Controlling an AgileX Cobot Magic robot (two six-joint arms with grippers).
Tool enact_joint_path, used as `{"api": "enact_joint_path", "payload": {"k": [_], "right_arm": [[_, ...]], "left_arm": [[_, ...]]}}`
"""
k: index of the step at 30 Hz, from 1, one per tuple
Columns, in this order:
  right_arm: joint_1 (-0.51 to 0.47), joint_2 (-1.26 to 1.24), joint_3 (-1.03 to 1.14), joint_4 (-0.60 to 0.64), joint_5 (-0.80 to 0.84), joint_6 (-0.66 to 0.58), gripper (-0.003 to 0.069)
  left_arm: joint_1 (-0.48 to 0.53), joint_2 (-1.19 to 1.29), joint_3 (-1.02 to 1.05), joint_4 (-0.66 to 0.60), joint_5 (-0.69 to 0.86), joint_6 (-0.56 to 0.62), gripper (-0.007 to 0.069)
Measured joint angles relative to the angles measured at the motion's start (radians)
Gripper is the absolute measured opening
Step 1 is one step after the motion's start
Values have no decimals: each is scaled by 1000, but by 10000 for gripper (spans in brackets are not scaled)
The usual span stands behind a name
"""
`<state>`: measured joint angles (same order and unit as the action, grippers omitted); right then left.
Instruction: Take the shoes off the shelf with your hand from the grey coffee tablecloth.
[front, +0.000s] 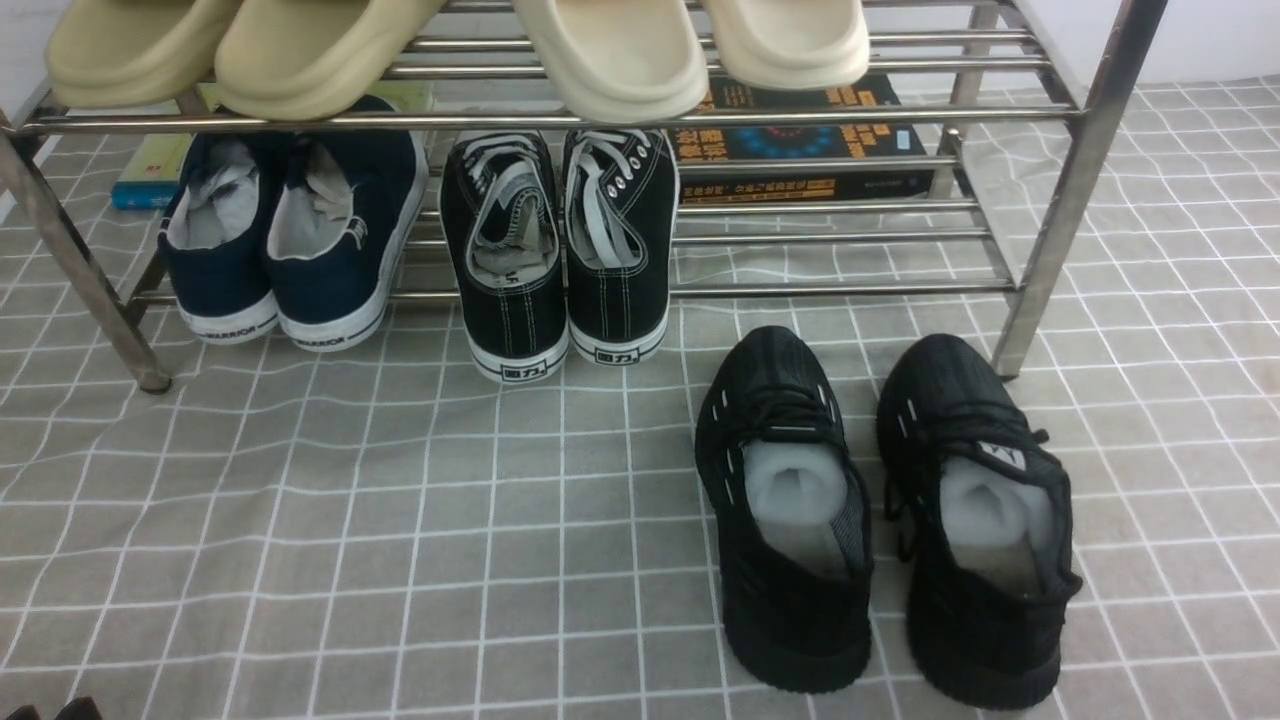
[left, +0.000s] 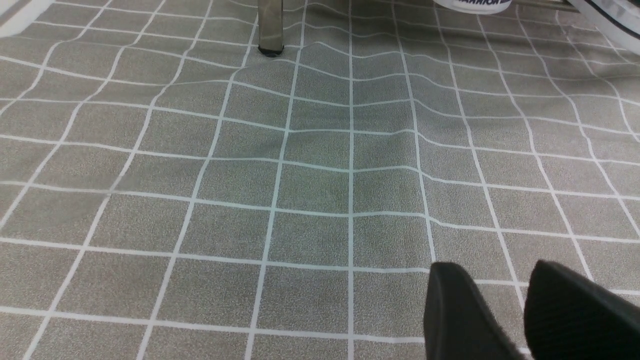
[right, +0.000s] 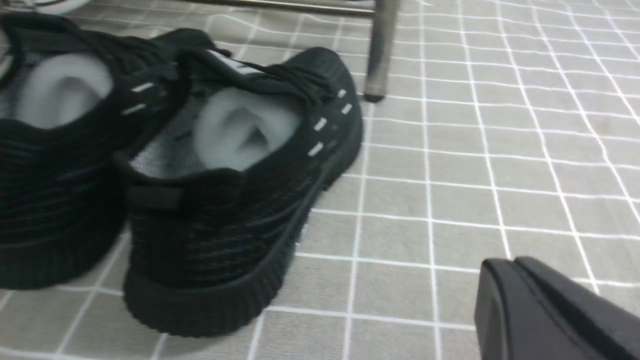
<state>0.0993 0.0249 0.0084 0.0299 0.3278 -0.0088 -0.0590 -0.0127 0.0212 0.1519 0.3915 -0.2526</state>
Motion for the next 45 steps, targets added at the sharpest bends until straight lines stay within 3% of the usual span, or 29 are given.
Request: {"api": "enact_joint_path", "payload": {"k": [8,45], "right_arm": [[-113,-35,10,11,42,0,23],[-114,-35,7,11,58,0,52]], "left_arm": [[0,0,0,-4,0,0,242],[0,0,0,-4,0,0,242]]}}
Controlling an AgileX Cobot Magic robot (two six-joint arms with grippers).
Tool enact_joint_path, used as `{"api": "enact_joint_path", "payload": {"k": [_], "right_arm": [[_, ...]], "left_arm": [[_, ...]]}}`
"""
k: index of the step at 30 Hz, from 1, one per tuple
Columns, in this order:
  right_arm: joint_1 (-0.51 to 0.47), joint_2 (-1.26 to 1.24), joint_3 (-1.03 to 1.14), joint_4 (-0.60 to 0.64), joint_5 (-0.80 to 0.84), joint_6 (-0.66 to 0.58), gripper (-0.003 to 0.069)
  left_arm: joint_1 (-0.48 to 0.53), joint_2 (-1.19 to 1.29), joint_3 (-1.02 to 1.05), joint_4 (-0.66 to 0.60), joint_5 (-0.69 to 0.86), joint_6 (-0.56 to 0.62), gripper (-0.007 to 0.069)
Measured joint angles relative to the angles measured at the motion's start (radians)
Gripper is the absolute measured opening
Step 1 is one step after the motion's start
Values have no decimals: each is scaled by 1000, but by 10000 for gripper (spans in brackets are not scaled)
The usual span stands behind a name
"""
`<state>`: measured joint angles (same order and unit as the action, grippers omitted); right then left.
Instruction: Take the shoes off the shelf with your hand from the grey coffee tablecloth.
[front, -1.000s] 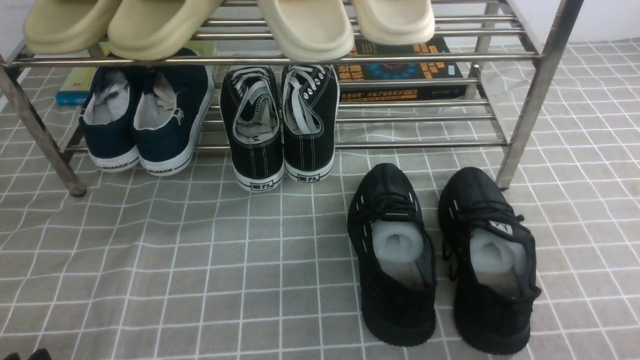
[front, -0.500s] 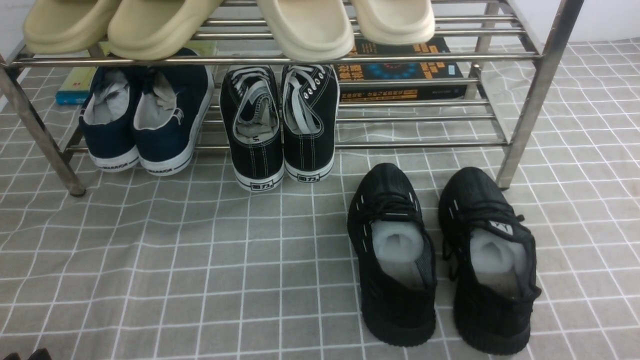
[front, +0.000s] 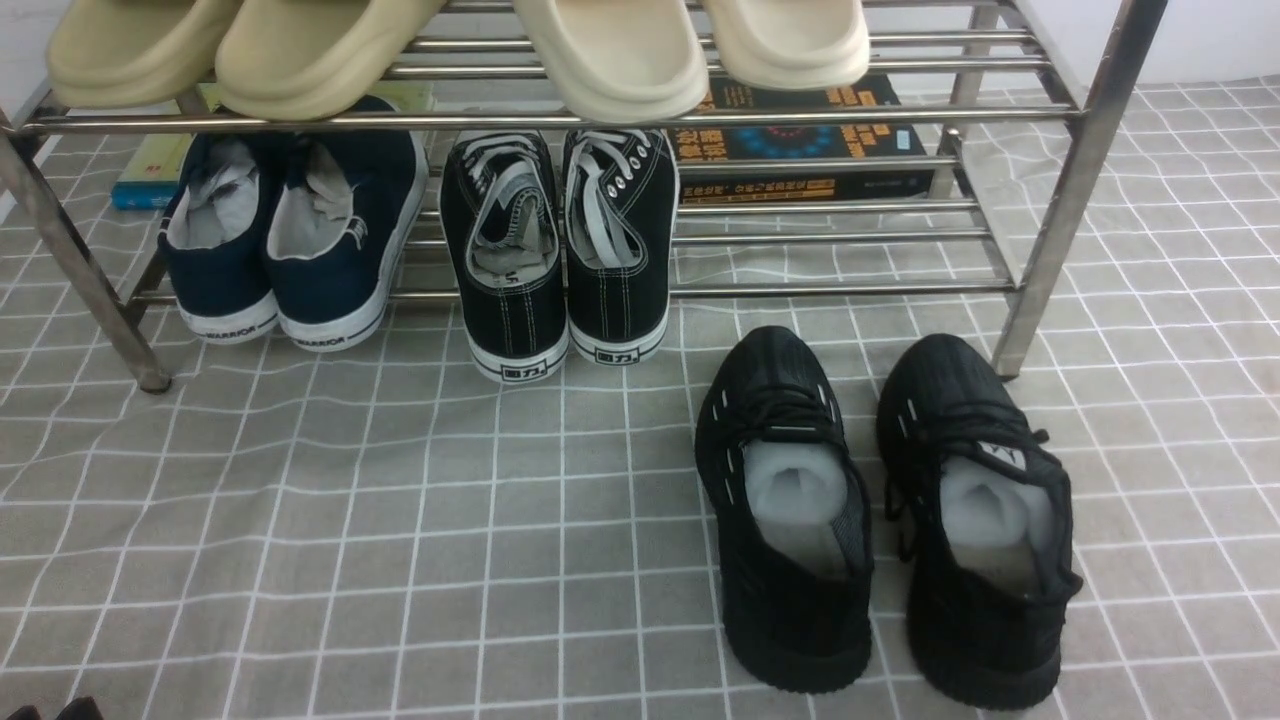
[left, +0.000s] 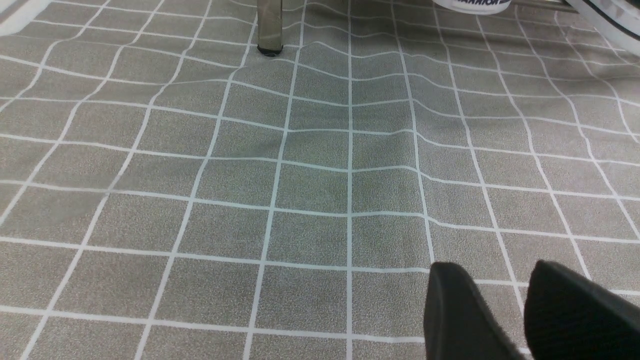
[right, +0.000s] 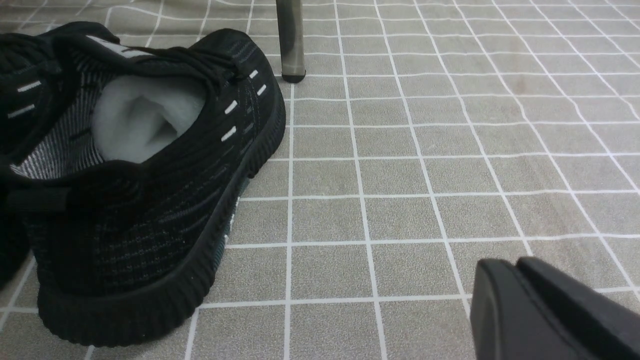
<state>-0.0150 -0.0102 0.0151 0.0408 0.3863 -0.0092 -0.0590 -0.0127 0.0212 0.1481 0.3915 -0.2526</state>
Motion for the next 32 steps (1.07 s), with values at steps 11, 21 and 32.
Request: {"api": "enact_joint_path", "payload": {"k": [11,21,32], "right_arm": [[0,0,0,1,0,0,63],[0,0,0,1,0,0,78],[0,0,0,1,0,0,84]], "left_arm": [[0,0,0,0,0,0,242],[0,0,0,0,0,0,242],[0,0,0,0,0,0,242]]}}
